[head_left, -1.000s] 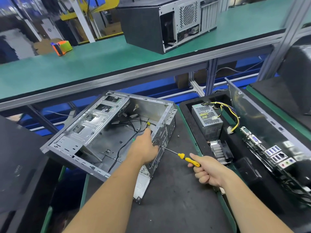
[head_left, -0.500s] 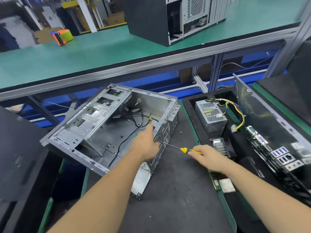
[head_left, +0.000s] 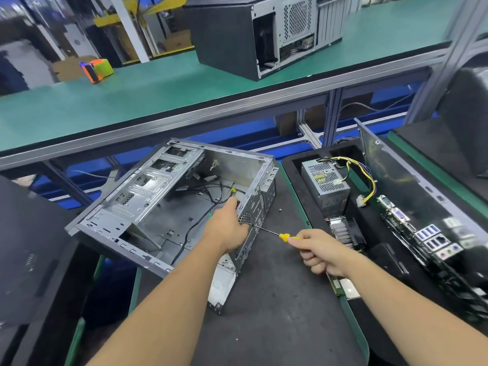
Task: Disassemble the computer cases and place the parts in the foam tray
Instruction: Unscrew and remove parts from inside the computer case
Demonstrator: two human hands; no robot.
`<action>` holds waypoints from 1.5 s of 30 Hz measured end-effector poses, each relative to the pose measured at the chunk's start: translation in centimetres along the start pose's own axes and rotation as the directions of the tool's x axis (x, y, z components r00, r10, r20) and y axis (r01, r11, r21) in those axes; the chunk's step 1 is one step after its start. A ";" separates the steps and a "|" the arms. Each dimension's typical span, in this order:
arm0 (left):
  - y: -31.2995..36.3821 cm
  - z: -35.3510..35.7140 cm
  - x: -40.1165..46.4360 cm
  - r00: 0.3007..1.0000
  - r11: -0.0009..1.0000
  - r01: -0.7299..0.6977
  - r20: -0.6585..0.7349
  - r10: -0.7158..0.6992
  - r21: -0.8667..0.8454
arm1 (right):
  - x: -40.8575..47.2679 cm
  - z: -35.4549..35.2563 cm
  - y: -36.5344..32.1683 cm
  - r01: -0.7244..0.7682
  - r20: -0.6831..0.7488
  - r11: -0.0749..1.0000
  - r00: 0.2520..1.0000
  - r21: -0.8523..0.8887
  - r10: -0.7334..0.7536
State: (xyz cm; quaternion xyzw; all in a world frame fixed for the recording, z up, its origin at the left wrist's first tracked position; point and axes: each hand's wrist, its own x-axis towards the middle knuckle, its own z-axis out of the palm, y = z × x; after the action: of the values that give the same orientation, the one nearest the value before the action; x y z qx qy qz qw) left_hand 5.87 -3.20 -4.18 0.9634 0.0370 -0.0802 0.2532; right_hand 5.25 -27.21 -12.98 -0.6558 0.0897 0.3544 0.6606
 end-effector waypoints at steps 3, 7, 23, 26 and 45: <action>0.0 0.0 0.0 1.000 1.000 0.003 0.005 -0.003 0.016 | 0.2 -0.2 -1.0 -0.143 0.071 0.990 0.987 0.002 0.143; 0.1 0.0 0.1 1.000 0.999 0.000 0.013 0.000 0.041 | 0.4 0.0 -0.4 0.172 -0.066 0.715 0.954 -0.677 -0.291; 0.3 -0.1 -0.2 1.000 1.000 0.003 -0.011 -0.003 0.022 | -0.3 0.3 0.7 -0.009 0.022 0.994 1.000 0.108 0.007; 0.2 -0.1 -0.1 1.000 1.000 0.004 -0.008 -0.004 0.030 | 0.3 0.3 0.2 -0.070 0.063 0.996 0.996 0.061 0.066; 0.4 -0.3 0.1 1.000 1.000 0.010 -0.013 -0.010 0.006 | 0.1 0.0 -0.6 0.098 -0.109 0.991 0.990 0.094 -0.087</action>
State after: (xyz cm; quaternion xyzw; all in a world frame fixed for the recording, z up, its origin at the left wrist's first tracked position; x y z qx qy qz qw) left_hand 6.07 -3.38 -3.80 0.9644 0.0431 -0.0751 0.2499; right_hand 5.70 -27.13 -12.54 -0.6433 0.1110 0.2837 0.7024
